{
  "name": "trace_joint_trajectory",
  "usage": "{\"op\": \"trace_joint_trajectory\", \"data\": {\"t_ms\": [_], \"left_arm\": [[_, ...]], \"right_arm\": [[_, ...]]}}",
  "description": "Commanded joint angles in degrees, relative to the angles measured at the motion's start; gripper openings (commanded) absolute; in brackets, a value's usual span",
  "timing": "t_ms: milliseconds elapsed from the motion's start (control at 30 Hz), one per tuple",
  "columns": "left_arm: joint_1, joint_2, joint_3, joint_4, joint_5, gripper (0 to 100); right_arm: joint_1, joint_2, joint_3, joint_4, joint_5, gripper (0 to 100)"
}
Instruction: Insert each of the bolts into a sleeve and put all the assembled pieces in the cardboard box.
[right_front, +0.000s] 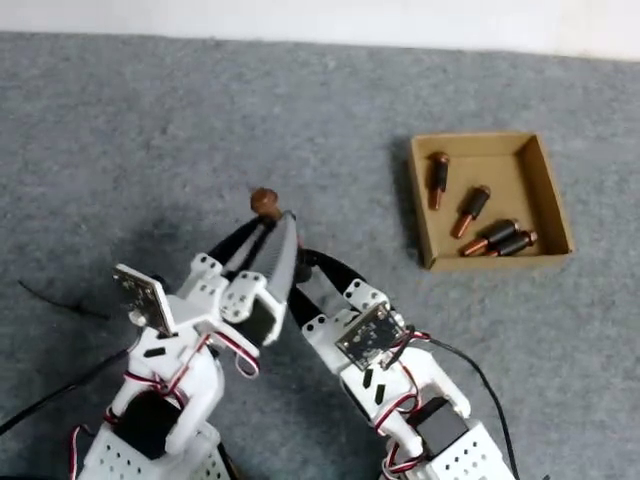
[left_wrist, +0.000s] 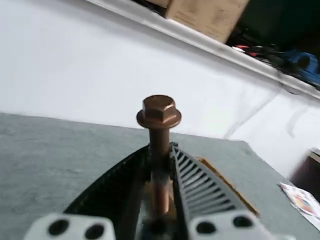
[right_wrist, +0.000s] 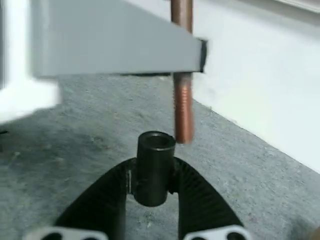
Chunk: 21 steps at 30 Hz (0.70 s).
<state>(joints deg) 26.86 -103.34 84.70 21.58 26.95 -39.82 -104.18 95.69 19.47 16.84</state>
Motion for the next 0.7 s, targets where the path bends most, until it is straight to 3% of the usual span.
{"op": "trace_joint_trajectory", "data": {"t_ms": [0,667], "left_arm": [[4.09,-0.22,-0.57,0.44,0.26,1],[-1.98,-0.22,-4.35,1.14,0.7,1]], "right_arm": [[2.86,-1.19,7.08,-0.22,0.44,0.5],[3.12,-1.1,7.08,0.13,0.44,0.5]]}}
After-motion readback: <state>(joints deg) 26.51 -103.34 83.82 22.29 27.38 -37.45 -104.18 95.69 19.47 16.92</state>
